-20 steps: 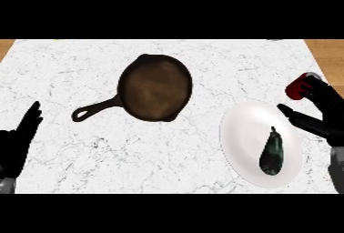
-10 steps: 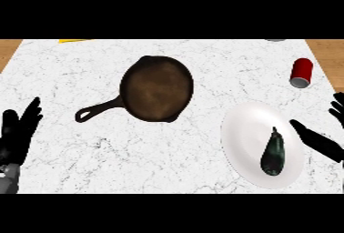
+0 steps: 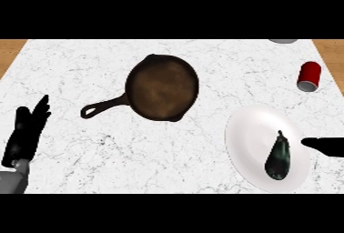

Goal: Pick the eggplant from the plate and place it in the pan

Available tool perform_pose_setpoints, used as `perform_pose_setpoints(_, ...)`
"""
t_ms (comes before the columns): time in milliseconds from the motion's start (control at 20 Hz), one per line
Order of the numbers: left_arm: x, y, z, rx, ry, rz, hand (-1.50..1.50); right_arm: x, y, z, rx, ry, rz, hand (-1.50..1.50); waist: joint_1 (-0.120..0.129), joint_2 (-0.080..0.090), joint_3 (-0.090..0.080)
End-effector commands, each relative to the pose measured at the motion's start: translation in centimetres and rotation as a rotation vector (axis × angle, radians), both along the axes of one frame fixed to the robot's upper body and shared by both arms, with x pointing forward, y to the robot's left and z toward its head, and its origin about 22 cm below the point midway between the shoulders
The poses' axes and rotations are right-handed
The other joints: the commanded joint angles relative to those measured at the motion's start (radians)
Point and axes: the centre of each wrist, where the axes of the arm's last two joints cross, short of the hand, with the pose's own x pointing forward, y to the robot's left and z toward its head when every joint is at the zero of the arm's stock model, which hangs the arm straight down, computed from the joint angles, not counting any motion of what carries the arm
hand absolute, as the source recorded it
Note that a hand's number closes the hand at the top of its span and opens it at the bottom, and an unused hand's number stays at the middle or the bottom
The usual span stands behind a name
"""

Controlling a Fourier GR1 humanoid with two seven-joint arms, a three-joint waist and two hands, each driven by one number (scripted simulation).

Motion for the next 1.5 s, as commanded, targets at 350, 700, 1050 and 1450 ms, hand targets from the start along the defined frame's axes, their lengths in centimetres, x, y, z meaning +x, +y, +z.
perform_pose_setpoints(350,1.0,-0.6,0.0,0.005,-0.003,-0.024,0.0,5.3,2.7,4.5,-0.226,0.585,0.101,-1.5,0.04,0.006,0.002)
perform_pose_setpoints(700,1.9,0.3,1.3,-0.009,0.011,-0.006,0.0,7.5,5.8,0.8,-0.248,0.782,0.184,-1.5,0.016,0.0,0.004)
perform_pose_setpoints(1050,1.9,-0.5,-0.2,-0.004,0.018,0.007,0.0,7.3,9.4,-0.7,-0.234,0.794,0.185,-1.5,-0.015,-0.004,0.004)
perform_pose_setpoints(1450,0.5,0.7,0.0,0.021,0.006,0.01,0.0,6.6,7.3,-4.6,-0.315,0.895,0.195,-1.5,-0.013,-0.005,0.004)
